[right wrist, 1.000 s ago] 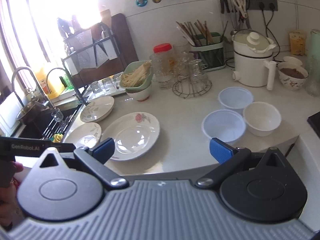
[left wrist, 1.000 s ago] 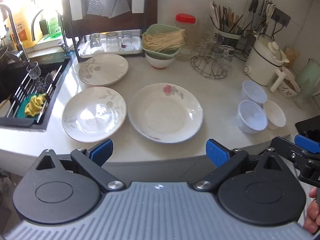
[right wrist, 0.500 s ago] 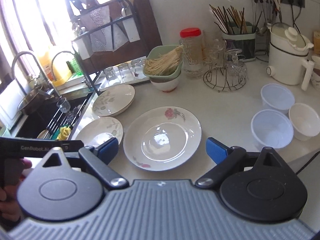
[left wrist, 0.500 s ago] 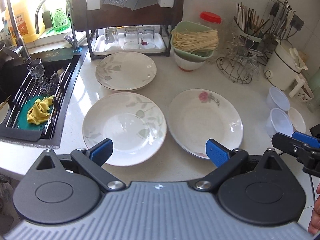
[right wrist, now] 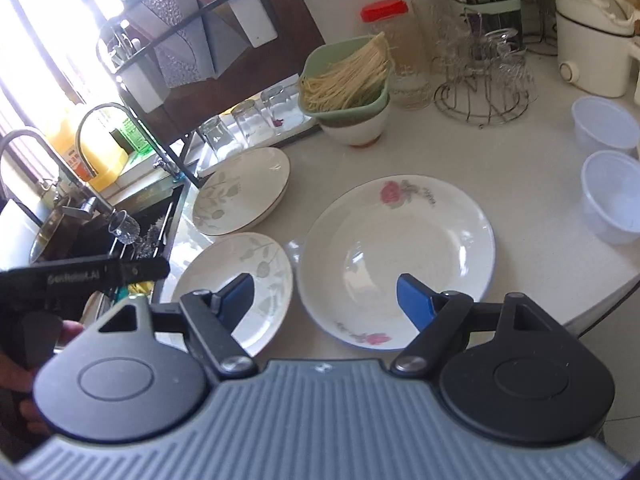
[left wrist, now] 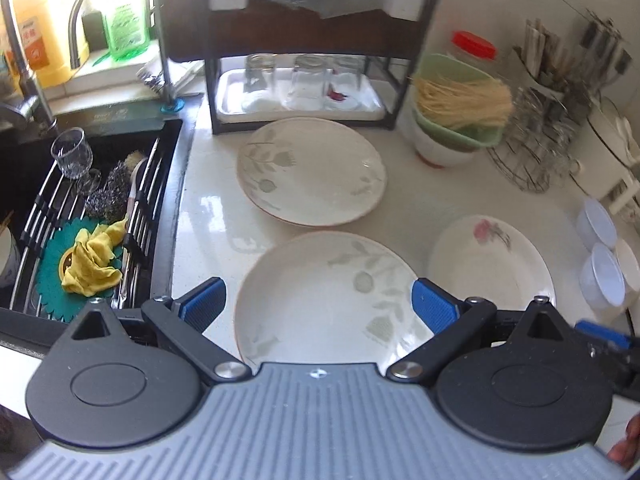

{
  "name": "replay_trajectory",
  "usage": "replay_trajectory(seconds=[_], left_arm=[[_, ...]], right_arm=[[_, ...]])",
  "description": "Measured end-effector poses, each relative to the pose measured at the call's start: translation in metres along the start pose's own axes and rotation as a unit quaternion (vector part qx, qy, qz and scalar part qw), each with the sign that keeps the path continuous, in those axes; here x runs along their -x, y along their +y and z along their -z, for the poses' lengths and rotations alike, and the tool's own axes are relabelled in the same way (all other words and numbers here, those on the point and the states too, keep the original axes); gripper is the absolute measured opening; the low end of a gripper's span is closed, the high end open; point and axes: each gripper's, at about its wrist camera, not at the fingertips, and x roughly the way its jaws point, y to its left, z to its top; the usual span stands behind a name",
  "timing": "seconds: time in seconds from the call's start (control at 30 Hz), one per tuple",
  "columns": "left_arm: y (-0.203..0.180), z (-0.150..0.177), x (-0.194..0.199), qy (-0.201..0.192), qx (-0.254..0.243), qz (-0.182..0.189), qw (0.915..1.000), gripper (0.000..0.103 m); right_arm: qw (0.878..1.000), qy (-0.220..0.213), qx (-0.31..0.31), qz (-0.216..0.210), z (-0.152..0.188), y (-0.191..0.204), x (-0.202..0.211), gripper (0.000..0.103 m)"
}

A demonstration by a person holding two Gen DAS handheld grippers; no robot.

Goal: Organize plates and bowls
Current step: 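Close the left tool on the leaf-print plate rim while the right tool grips beside it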

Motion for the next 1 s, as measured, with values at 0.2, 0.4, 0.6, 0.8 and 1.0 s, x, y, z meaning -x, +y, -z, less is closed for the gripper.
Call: replay_trajectory(seconds=[0.2, 0.4, 0.6, 0.8, 1.0], left_arm=[[0.027, -0.017, -0.028, 0.016, -0.012, 0.009, 0.9998, 0.101], [0.037, -0.015, -0.056, 0.048, -0.034, 0.041, 0.9974, 0.100], [0.047, -0.012, -0.079, 0.072, -0.054, 0.052, 0.9946, 0.099], [0.055, -0.006, -0.104, 0.086, -0.081, 0.051, 0.9918, 0.082], [0.061, 0.003, -0.120, 0.100, -0.061, 0.078, 0.9900, 0.052]], right_arm=[[0.999, 0.025, -0.024, -0.008, 0.008, 0.015, -0.023, 0.072], [0.996, 0.049, -0.072, -0.016, 0.020, 0.023, -0.048, 0.056], [0.993, 0.065, -0.094, -0.011, 0.032, 0.032, -0.073, 0.039], [0.991, 0.068, -0.119, 0.001, 0.042, 0.027, -0.096, 0.033], [0.991, 0.070, -0.118, 0.000, 0.052, 0.026, -0.108, 0.015]])
